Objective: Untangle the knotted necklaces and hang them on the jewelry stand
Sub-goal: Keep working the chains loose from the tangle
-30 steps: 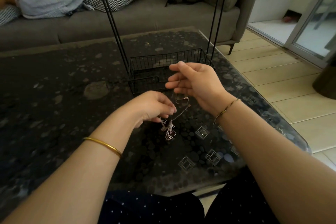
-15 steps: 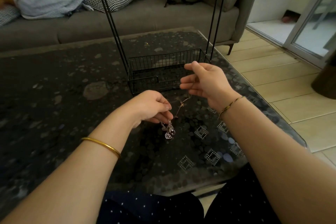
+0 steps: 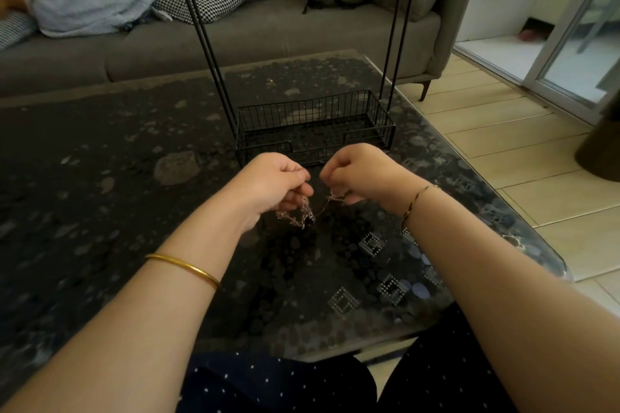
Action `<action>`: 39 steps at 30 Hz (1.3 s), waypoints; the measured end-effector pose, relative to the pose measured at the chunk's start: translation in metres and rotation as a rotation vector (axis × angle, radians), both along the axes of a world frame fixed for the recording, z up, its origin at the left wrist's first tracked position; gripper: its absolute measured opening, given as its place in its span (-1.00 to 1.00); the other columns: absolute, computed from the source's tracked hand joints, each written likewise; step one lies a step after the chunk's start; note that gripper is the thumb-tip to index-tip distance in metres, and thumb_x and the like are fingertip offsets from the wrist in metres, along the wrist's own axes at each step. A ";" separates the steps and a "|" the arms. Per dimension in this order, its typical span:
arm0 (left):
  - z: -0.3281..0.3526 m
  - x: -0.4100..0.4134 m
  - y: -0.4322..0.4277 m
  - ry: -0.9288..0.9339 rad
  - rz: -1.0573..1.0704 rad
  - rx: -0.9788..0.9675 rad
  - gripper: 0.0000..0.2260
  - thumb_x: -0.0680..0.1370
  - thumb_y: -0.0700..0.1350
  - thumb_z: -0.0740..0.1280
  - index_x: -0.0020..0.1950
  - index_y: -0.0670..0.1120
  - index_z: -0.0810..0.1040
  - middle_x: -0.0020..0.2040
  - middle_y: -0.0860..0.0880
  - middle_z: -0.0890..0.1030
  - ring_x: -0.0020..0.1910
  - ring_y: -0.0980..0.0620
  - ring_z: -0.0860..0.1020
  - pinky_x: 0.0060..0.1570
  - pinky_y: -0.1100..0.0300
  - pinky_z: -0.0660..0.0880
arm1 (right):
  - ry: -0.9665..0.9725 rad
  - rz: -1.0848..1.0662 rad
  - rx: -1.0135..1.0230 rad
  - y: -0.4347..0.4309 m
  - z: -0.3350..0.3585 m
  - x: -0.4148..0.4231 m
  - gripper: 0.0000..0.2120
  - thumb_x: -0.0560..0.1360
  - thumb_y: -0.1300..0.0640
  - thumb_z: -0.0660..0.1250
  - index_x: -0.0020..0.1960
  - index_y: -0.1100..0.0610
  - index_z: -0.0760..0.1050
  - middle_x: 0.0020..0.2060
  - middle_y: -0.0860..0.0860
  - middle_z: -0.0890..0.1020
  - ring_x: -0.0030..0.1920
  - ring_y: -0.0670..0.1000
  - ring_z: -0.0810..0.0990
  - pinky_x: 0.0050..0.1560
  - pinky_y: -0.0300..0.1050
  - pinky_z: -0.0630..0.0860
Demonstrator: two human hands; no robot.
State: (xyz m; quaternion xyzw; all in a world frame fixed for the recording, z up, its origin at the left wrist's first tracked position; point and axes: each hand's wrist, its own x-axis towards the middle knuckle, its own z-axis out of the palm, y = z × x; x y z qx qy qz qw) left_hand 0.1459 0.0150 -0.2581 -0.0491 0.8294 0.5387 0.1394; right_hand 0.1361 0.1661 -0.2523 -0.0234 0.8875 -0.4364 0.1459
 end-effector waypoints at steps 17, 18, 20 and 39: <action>0.006 0.000 0.002 0.160 0.117 -0.026 -0.85 0.63 -0.20 0.19 -0.09 -0.06 0.50 -0.23 -0.03 0.61 -0.32 0.08 0.54 -0.13 0.15 0.55 | -0.073 0.149 -0.197 -0.004 -0.002 0.003 -0.97 0.50 0.23 0.34 -0.11 0.18 0.54 -0.33 0.07 0.56 -0.30 -0.08 0.53 -0.21 -0.20 0.44; 0.005 0.000 0.002 0.162 0.114 -0.030 -0.84 0.63 -0.20 0.19 -0.09 -0.06 0.50 -0.23 -0.04 0.60 -0.31 0.08 0.55 -0.13 0.14 0.55 | -0.073 0.135 -0.211 -0.004 -0.002 0.003 -0.97 0.49 0.23 0.34 -0.12 0.18 0.54 -0.31 0.09 0.55 -0.30 -0.06 0.52 -0.20 -0.19 0.45; 0.005 -0.001 0.002 0.160 0.110 -0.036 -0.85 0.64 -0.20 0.18 -0.08 -0.07 0.50 -0.22 -0.04 0.60 -0.31 0.08 0.55 -0.14 0.15 0.55 | -0.069 0.113 -0.244 -0.004 -0.001 0.003 -0.95 0.49 0.23 0.35 -0.16 0.17 0.54 -0.31 0.09 0.54 -0.32 -0.06 0.51 -0.22 -0.20 0.48; 0.004 0.001 0.001 -0.099 0.069 0.206 -0.90 0.62 -0.19 0.22 0.01 -0.11 0.53 -0.20 -0.05 0.59 -0.33 0.14 0.50 -0.25 0.23 0.49 | 0.085 -0.103 -0.279 -0.001 -0.003 -0.002 -0.89 0.48 0.18 0.36 -0.22 0.11 0.53 -0.40 -0.02 0.46 -0.49 -0.12 0.34 -0.54 -0.33 0.30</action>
